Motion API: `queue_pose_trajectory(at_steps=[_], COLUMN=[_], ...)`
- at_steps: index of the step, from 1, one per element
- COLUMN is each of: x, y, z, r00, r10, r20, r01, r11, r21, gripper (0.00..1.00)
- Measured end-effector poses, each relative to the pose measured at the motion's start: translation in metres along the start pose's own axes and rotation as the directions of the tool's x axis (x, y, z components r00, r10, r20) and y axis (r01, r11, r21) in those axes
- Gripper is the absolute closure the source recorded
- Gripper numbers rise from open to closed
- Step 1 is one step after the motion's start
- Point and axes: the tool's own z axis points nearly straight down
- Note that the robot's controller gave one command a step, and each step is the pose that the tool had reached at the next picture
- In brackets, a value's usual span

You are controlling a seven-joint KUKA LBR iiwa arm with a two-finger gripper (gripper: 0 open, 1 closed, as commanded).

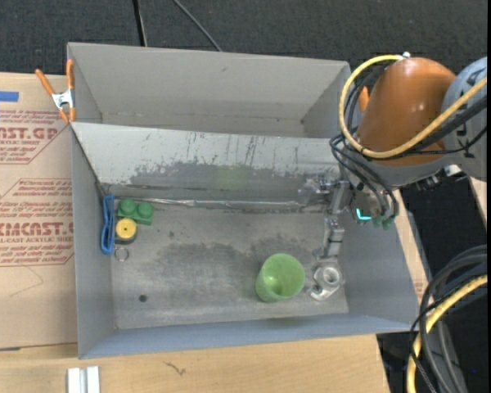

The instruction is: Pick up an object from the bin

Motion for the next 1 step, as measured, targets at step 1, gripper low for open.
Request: queue_pose_trajectory(at_steps=[1], x=[0.0345], y=[0.0347], z=[0.1261], r00=[0.985], r10=[-0.173], r20=[0.008], r01=[0.173], r11=[0.985], r21=[0.001], gripper=[0.0])
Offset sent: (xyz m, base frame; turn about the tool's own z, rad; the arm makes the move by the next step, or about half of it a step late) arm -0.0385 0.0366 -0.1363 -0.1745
